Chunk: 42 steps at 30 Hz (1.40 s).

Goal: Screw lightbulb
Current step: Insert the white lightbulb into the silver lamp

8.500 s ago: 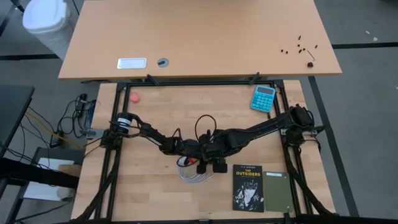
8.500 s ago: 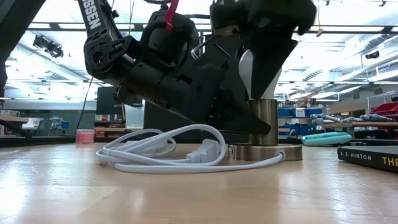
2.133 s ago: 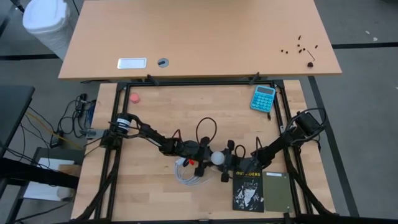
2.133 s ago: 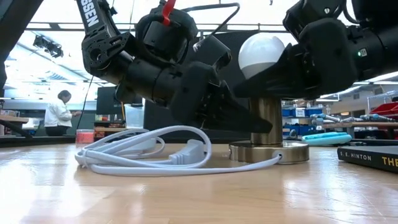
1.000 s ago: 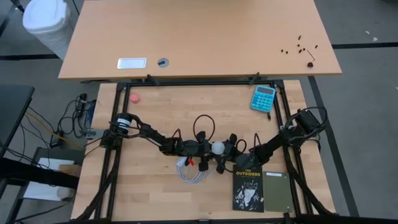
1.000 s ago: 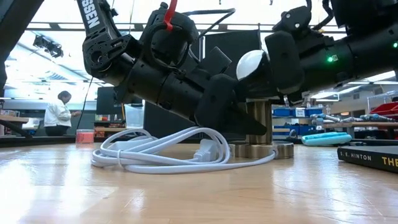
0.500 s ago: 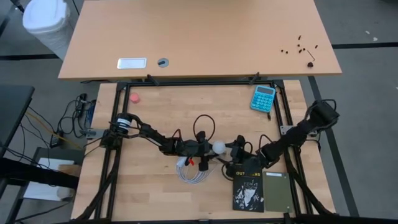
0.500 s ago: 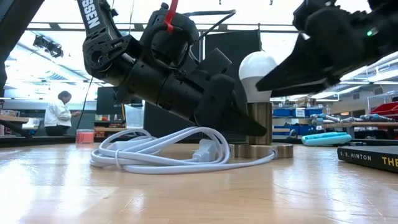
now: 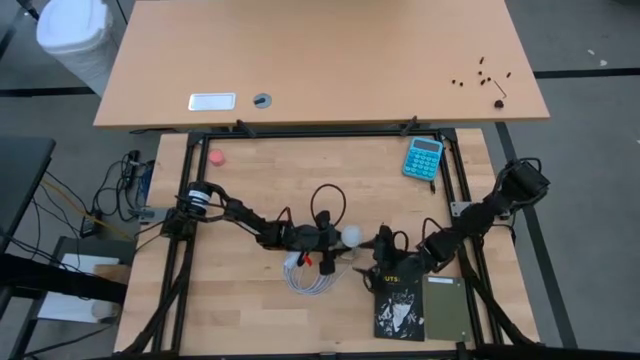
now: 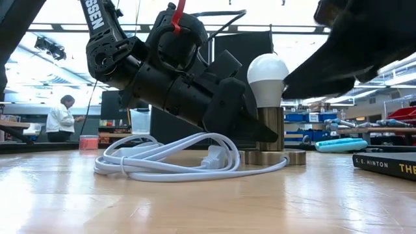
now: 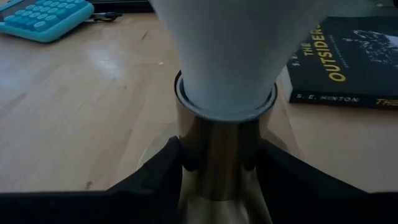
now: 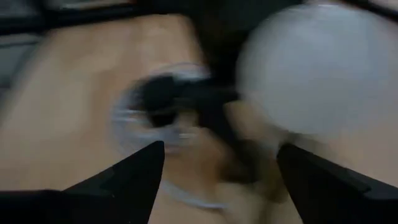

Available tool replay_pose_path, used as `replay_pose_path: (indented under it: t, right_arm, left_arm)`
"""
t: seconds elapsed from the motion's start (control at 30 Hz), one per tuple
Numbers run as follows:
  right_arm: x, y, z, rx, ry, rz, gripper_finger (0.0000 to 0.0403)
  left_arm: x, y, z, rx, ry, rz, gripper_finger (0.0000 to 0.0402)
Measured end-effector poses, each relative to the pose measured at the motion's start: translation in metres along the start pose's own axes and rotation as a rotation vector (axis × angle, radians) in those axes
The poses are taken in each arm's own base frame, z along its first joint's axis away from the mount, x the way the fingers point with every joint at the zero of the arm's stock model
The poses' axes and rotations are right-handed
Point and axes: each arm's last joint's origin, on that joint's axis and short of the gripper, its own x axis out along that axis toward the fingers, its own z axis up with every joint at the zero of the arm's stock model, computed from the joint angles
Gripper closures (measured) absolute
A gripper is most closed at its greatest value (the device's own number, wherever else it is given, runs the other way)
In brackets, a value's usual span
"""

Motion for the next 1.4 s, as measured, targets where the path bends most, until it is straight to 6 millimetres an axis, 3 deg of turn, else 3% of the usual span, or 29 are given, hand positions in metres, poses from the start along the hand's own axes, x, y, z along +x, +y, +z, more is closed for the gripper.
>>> replay_pose_path:
  t: [0.17,0.4,0.6,0.83,1.07,1.4]
  right_arm:
    - [-0.005,0.009,0.0,-0.033,-0.008,0.077,0.0084]
    - [-0.003,-0.004,-0.009,0.001,0.051,-0.079,0.0096]
    - [0.003,-0.013,-0.002,0.028,-0.022,-0.191,0.0103]
    - [0.005,-0.008,0.003,-0.009,-0.012,-0.059,0.0108]
    - [-0.005,0.01,-0.002,-0.037,0.036,0.149,0.0113]
    - [-0.007,0.006,-0.004,0.076,-0.032,-0.037,0.0131]
  left_arm:
    - [0.0,0.001,0.0,-0.001,0.0,0.006,0.0217]
    - [0.0,0.001,0.0,0.0,-0.001,0.005,0.0217]
    - [0.0,0.0,0.0,0.0,-0.001,0.003,0.0217]
    - [0.0,-0.001,0.0,0.01,-0.001,-0.009,0.0217]
    - [0.0,0.0,0.0,0.001,-0.001,0.0,0.0217]
    - [0.0,0.0,0.0,0.002,0.0,0.001,0.0217]
